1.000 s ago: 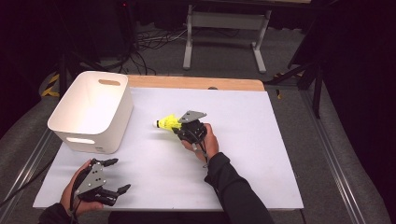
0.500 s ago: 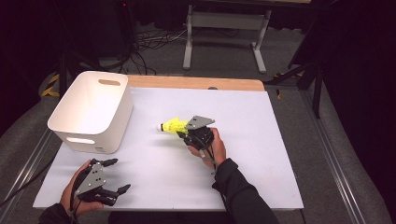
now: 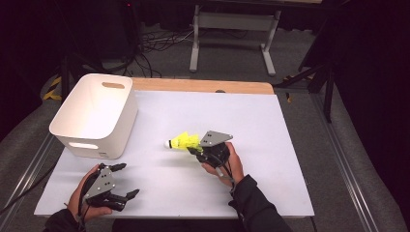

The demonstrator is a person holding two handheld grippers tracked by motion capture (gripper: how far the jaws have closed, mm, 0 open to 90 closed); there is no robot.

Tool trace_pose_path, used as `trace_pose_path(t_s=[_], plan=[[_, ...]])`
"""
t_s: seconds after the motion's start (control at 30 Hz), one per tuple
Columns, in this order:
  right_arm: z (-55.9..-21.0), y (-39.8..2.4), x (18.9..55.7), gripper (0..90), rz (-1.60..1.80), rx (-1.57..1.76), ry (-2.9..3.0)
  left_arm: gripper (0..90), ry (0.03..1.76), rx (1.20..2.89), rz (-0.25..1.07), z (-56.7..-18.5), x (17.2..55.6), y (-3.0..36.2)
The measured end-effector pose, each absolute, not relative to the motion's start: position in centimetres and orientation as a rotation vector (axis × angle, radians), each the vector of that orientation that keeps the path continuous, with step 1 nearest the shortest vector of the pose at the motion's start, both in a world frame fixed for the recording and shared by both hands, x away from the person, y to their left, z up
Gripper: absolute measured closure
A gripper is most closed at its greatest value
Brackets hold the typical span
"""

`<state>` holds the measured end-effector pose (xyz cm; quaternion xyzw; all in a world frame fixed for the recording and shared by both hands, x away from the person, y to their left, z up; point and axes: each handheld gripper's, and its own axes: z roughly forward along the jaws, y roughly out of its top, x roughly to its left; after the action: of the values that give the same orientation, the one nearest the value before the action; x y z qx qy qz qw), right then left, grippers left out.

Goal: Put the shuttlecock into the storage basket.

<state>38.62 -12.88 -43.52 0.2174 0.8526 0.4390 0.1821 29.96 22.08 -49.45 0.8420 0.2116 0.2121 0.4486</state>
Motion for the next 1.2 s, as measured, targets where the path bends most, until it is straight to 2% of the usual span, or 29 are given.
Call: trace_pose_path(t_s=[0.27,0.6,0.93,1.2], plan=[[-43.2,-12.5,36.8,81.5,1.240,0.523,2.459,11.0,0.526,2.090,0.514,-48.9,30.9,20.4],[-42.4,-11.8,35.1,81.5,1.203,0.413,2.515,13.8,0.476,2.144,0.492,-47.7,33.1,16.3],[-42.4,-11.3,34.9,81.4,1.172,0.365,2.548,14.8,0.412,2.153,0.470,-47.2,34.8,13.6],[-42.6,-10.7,34.8,81.3,1.107,0.325,2.569,24.1,0.404,2.176,0.436,-47.5,35.5,12.8]])
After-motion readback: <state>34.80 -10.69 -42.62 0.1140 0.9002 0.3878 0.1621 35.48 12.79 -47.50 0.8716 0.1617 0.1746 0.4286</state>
